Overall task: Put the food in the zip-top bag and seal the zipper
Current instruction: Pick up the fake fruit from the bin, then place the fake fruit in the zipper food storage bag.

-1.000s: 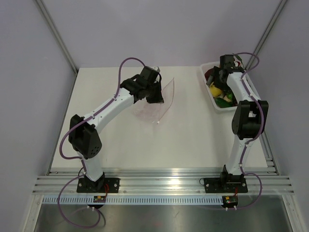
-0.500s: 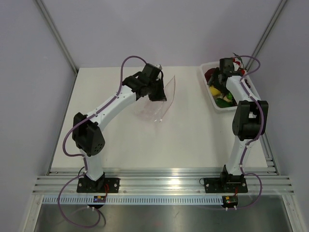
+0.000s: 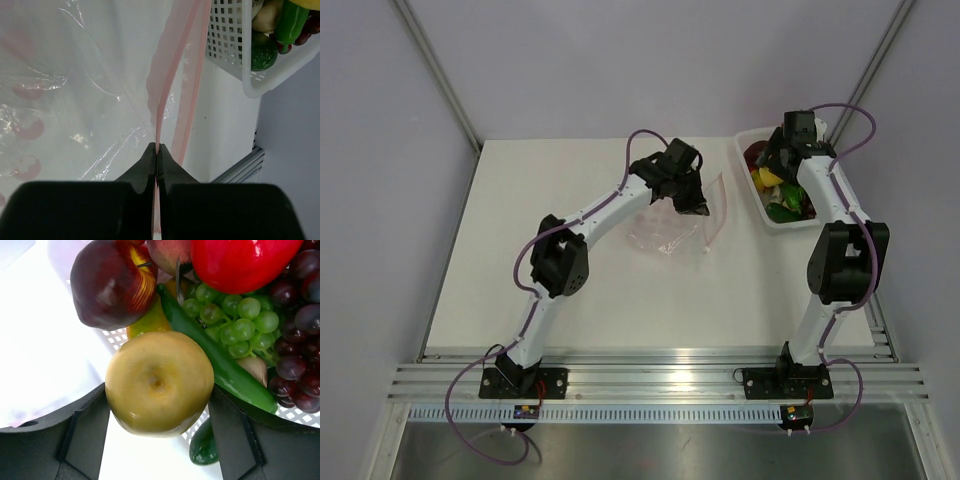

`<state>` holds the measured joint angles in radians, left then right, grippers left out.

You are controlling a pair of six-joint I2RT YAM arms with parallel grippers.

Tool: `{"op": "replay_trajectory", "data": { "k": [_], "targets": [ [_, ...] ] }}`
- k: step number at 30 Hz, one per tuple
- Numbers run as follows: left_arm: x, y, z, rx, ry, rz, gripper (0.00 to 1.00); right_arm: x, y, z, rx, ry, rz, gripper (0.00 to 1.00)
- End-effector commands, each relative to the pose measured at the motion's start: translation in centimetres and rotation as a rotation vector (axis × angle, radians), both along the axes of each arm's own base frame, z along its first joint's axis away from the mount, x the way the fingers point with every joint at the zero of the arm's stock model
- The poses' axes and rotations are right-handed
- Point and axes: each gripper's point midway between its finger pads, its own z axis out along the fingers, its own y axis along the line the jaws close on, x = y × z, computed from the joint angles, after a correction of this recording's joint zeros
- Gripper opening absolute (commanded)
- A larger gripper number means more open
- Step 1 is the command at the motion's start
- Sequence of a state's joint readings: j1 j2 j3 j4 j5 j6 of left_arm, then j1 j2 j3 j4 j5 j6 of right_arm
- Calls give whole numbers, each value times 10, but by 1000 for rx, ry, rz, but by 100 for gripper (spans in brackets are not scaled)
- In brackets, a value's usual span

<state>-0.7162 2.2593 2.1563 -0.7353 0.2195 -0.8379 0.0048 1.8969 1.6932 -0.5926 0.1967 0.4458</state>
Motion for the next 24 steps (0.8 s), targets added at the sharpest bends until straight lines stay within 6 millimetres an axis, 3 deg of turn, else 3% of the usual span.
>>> {"op": "replay_trajectory", "data": {
  "k": [1, 10, 16, 24],
  "targets": [
    [9, -39, 51, -189, -70, -36, 0, -11, -10, 32, 21, -59, -27, 70],
    [15, -90, 72, -351, -141, -89, 0, -32, -12, 70, 73, -109, 5, 70],
    [21, -101, 74, -405, -160, -100, 0, -45, 11, 106, 145, -174, 106, 70],
    [27, -107, 72, -434, -176, -115, 0, -69, 33, 120, 237, -206, 173, 71]
  ]
}}
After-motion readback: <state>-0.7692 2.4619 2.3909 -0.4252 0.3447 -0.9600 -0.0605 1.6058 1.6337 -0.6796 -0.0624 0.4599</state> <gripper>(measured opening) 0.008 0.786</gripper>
